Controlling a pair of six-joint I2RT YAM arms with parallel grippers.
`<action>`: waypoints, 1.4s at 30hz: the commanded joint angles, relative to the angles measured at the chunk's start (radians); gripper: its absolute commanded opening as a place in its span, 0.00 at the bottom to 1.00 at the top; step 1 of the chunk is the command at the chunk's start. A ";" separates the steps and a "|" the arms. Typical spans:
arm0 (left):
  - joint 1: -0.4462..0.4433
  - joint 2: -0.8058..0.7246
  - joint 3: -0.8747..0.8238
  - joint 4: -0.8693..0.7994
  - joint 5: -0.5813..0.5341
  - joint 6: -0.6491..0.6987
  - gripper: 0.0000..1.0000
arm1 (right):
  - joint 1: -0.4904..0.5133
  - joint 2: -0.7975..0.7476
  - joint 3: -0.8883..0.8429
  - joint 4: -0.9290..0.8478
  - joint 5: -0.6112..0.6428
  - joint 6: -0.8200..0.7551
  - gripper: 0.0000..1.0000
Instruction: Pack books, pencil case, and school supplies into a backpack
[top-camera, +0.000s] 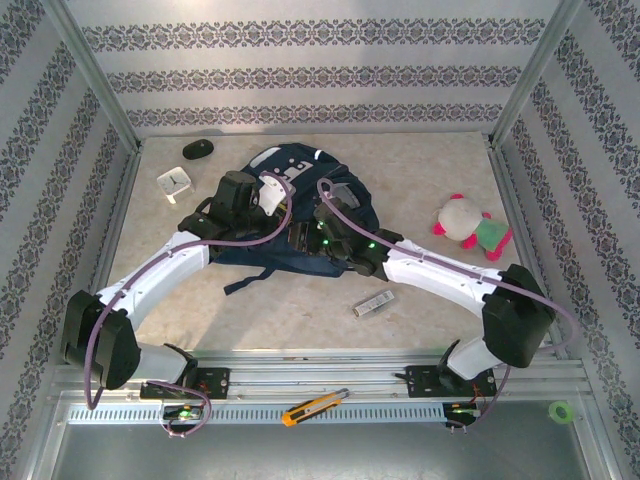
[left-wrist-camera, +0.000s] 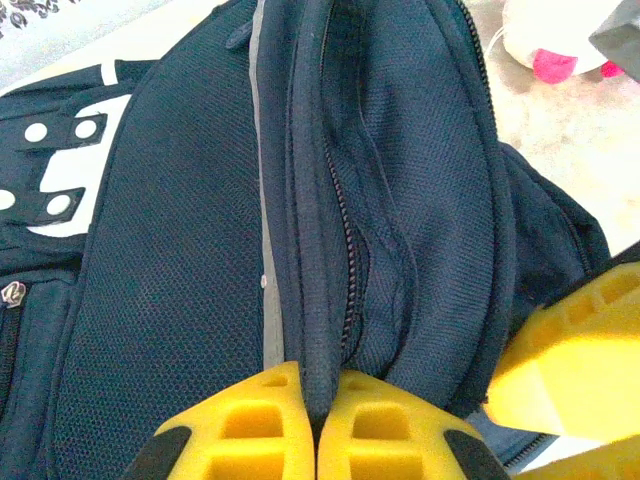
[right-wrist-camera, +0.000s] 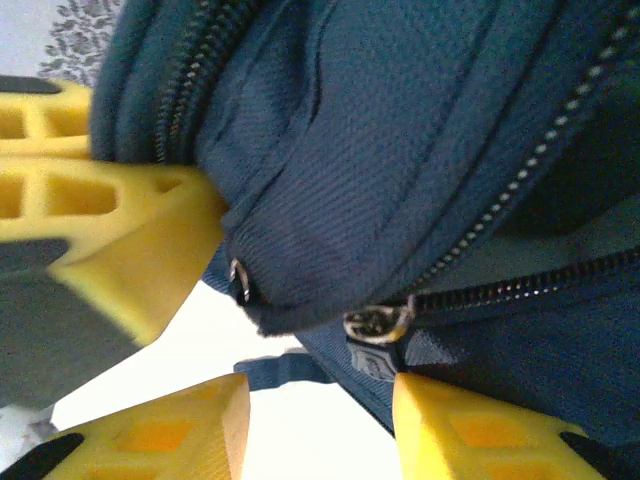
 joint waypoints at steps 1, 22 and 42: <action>0.008 -0.027 0.064 0.095 0.075 -0.062 0.00 | 0.000 0.040 0.052 -0.029 0.125 -0.019 0.40; 0.023 -0.048 0.029 -0.018 0.007 0.088 0.00 | -0.073 -0.068 0.008 -0.184 0.319 -0.212 0.00; 0.033 -0.026 -0.061 -0.007 0.284 0.078 0.00 | -0.235 -0.113 -0.223 0.375 -0.417 -0.012 0.53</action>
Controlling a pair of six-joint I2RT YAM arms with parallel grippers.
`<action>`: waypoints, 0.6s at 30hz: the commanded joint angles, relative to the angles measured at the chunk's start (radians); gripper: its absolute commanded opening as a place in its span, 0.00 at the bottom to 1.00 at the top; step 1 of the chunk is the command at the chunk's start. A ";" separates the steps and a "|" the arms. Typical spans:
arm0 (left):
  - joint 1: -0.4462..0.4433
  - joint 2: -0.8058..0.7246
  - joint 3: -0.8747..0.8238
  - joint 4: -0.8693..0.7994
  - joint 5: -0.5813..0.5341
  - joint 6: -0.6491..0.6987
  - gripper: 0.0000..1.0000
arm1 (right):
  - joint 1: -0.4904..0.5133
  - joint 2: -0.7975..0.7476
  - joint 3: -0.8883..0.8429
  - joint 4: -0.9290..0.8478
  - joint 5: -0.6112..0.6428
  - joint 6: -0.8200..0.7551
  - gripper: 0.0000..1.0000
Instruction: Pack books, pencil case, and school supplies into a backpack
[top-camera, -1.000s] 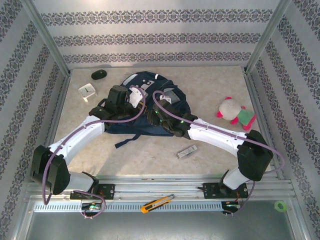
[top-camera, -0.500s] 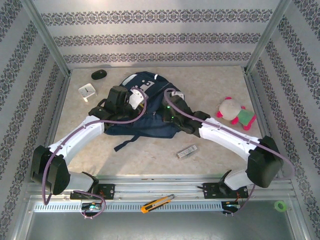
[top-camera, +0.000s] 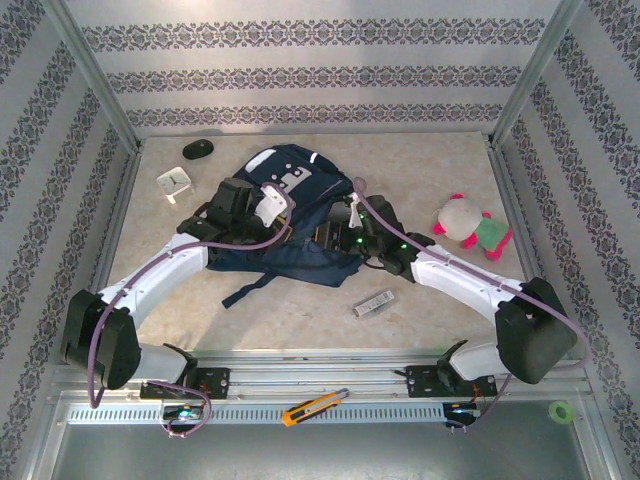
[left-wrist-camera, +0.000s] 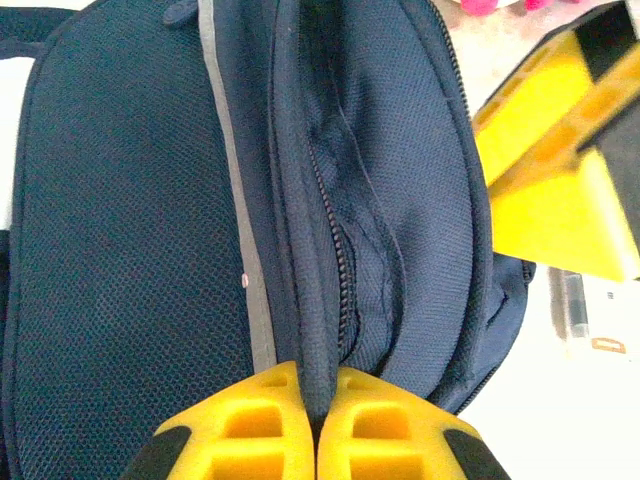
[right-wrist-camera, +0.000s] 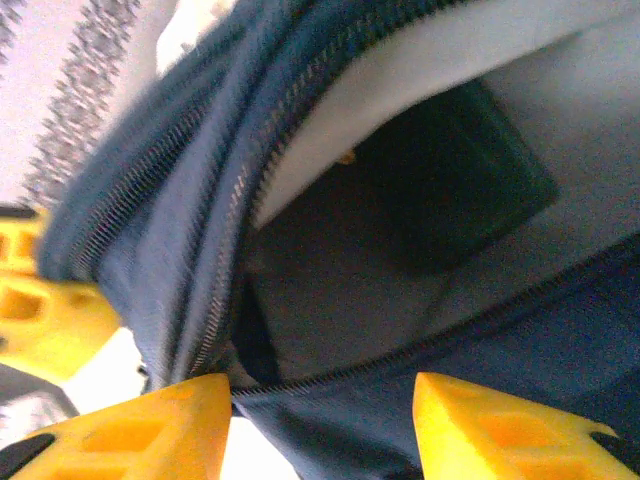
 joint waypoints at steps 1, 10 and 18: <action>0.006 -0.028 -0.009 0.047 0.135 0.006 0.00 | -0.019 0.034 0.009 0.239 -0.130 0.113 0.53; 0.008 -0.028 -0.029 0.000 0.108 0.062 0.00 | -0.066 0.110 0.061 0.351 -0.155 0.206 0.47; 0.043 -0.069 -0.027 0.078 0.127 -0.045 0.00 | -0.069 -0.013 -0.071 0.247 -0.172 -0.055 0.54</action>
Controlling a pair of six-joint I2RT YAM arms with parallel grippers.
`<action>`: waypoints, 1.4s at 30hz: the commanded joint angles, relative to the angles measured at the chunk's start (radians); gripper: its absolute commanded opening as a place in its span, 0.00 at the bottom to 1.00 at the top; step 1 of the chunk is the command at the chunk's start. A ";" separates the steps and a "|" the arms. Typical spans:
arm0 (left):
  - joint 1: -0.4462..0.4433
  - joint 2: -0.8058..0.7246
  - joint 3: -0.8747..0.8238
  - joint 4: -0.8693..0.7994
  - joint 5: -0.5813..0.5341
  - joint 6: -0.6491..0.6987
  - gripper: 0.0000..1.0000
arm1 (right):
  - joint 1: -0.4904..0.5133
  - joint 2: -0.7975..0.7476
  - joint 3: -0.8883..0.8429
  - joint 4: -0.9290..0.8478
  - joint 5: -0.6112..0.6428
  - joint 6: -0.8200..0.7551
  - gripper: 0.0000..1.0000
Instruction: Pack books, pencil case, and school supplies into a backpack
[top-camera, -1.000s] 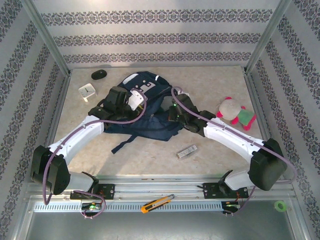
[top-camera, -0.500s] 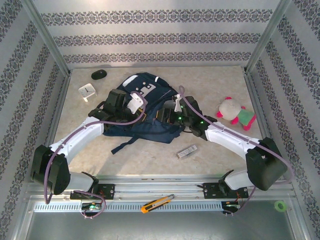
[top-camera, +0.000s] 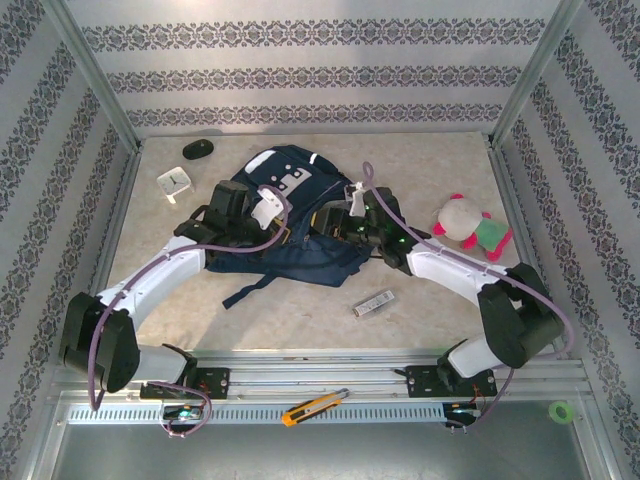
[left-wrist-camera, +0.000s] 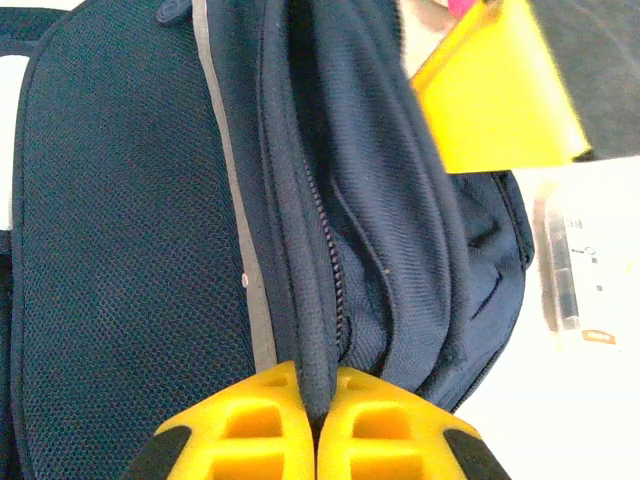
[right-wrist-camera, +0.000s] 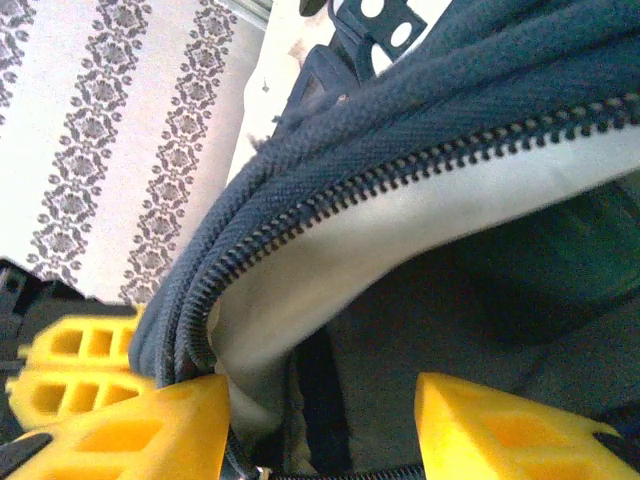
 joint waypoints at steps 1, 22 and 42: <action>0.012 -0.053 0.019 0.046 0.080 -0.052 0.00 | 0.008 -0.115 -0.077 0.022 0.006 -0.208 0.55; 0.019 -0.074 0.167 -0.036 0.015 0.053 0.00 | 0.146 -0.058 -0.179 -0.011 0.207 -1.095 0.04; 0.004 -0.006 0.085 -0.100 0.052 0.297 0.55 | 0.152 -0.165 -0.159 -0.095 0.022 -1.098 0.00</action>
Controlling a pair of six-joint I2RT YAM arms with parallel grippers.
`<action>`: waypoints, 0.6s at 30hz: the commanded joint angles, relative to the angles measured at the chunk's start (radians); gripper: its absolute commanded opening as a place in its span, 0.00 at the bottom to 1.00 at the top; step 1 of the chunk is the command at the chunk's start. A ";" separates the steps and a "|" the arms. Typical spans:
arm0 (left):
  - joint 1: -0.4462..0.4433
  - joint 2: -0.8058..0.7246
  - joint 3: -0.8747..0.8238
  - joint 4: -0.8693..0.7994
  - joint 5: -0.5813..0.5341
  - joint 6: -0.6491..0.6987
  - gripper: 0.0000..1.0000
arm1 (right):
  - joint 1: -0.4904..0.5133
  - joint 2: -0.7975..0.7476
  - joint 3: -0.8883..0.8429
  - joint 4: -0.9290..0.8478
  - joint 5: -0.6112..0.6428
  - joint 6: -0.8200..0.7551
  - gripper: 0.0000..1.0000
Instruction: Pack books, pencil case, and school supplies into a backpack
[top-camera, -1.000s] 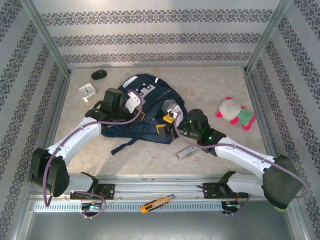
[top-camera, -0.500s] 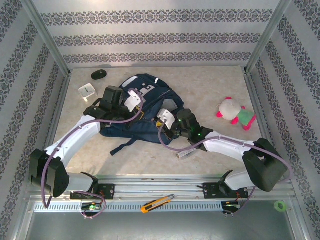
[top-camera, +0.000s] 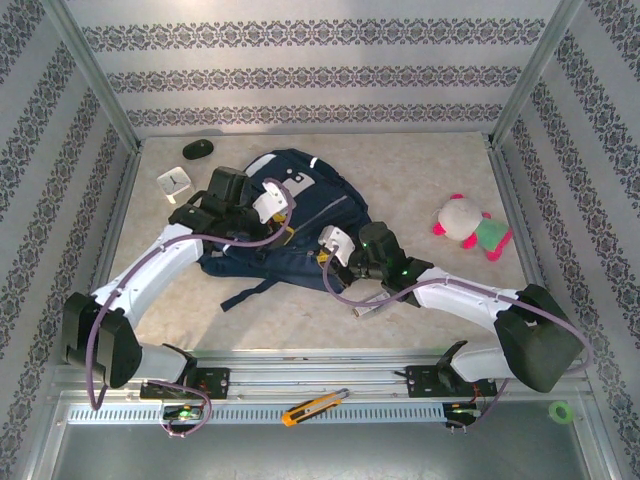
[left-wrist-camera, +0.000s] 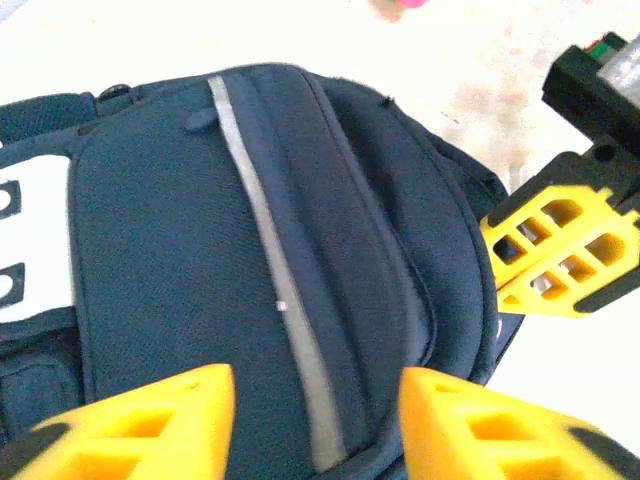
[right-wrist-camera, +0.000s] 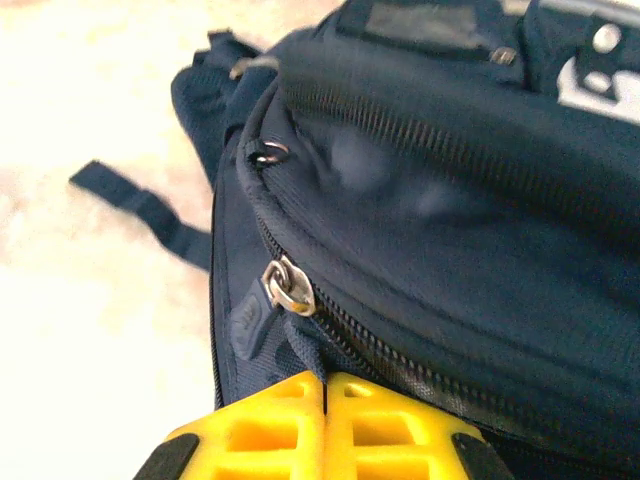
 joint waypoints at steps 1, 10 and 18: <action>-0.003 -0.024 -0.057 0.082 0.010 0.067 0.60 | 0.000 -0.034 0.049 -0.071 -0.072 -0.036 0.00; -0.048 0.060 -0.071 0.014 0.065 0.314 0.88 | -0.004 -0.040 0.054 -0.096 -0.089 -0.049 0.00; -0.087 0.157 -0.077 0.116 0.011 0.356 0.58 | -0.011 -0.060 0.057 -0.105 -0.112 -0.029 0.00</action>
